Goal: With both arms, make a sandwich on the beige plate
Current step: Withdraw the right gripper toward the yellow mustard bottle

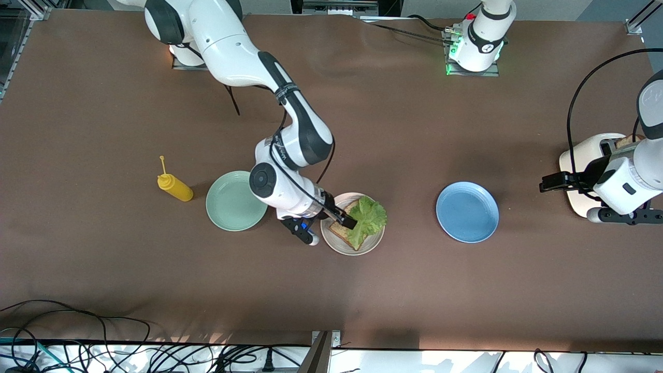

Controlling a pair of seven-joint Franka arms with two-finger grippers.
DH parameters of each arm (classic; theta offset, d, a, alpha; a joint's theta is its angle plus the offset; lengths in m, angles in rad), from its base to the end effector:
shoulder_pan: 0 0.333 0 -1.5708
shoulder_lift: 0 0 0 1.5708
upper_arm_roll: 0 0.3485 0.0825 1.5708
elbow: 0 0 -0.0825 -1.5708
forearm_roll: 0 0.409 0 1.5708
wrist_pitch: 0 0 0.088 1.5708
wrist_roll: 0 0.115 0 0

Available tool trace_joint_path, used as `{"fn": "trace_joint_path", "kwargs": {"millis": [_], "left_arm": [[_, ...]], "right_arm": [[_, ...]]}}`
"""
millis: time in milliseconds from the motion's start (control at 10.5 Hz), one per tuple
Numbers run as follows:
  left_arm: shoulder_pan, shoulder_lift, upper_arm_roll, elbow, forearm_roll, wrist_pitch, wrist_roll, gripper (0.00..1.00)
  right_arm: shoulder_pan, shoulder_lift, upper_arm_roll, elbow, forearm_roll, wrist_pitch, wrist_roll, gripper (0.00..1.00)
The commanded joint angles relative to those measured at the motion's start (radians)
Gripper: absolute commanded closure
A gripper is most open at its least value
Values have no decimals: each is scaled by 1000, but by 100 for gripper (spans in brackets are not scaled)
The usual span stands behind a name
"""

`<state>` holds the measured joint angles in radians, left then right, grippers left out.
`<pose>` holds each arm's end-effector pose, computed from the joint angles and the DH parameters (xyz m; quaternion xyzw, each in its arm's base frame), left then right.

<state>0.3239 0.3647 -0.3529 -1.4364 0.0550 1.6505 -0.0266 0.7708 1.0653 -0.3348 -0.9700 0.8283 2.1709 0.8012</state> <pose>0.6850 0.0218 0.5015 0.9973 0.0016 -0.0651 0.0333 0.7022 0.4950 0.2461 -0.9305 0.2802 0.0601 0.2281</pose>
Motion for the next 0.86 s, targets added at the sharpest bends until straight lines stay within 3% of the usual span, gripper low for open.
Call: {"fn": "trace_joint_path", "kwargs": {"millis": [0,191,287,574,765], "left_arm": [[-6,-4,5,11,29,0,-4,0],[-3,-7,9,13,31,0,-3,0],[4,-13,11,17,31,-1,1,0],[43,-33,29,21,29,-3,13,0],[102,-35,29,24,29,-3,65,0]], "right_arm": [[-94,-178,93,-216,-116,-29,-201,0],[-183,-290,170,-321,-300,-97,-319,0],[-209,-339,177,-366,-361,-136,-411,0],[-274,-540,180,-595,-412,-192,-718,0],[-353,-686,222,-730,-501,-230,-880,0]]}}
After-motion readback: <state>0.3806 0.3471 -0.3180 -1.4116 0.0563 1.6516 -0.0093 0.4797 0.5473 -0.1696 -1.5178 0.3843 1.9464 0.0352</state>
